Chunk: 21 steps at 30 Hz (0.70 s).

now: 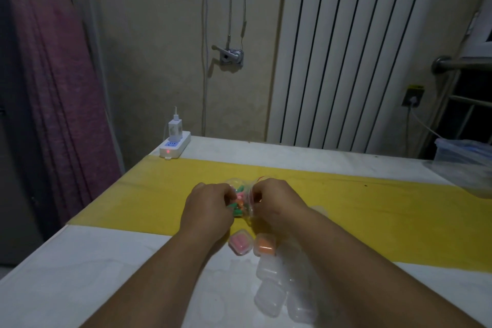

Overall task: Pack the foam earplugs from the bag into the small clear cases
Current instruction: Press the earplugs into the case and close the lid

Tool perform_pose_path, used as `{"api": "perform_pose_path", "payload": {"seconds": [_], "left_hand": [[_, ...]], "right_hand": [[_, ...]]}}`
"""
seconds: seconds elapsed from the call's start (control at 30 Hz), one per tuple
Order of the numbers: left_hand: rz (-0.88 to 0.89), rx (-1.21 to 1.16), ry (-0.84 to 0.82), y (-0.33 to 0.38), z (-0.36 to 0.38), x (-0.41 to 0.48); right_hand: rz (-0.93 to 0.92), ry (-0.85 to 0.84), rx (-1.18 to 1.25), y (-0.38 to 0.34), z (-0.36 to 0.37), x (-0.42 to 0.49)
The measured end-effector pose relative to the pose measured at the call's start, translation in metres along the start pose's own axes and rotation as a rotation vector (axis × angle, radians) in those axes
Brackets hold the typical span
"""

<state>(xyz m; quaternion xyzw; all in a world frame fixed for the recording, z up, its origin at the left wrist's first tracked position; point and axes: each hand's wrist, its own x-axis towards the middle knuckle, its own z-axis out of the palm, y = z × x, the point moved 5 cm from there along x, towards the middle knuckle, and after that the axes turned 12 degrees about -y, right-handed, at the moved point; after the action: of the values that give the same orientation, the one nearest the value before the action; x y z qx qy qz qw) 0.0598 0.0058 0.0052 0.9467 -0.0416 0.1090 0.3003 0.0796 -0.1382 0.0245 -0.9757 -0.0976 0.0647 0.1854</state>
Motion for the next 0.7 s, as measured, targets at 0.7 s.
{"api": "perform_pose_path", "payload": {"seconds": [0.7], "left_hand": [[-0.006, 0.01, -0.007, -0.007, 0.005, 0.004]], "right_hand": [[-0.091, -0.169, 0.115, -0.01, 0.005, 0.003]]}}
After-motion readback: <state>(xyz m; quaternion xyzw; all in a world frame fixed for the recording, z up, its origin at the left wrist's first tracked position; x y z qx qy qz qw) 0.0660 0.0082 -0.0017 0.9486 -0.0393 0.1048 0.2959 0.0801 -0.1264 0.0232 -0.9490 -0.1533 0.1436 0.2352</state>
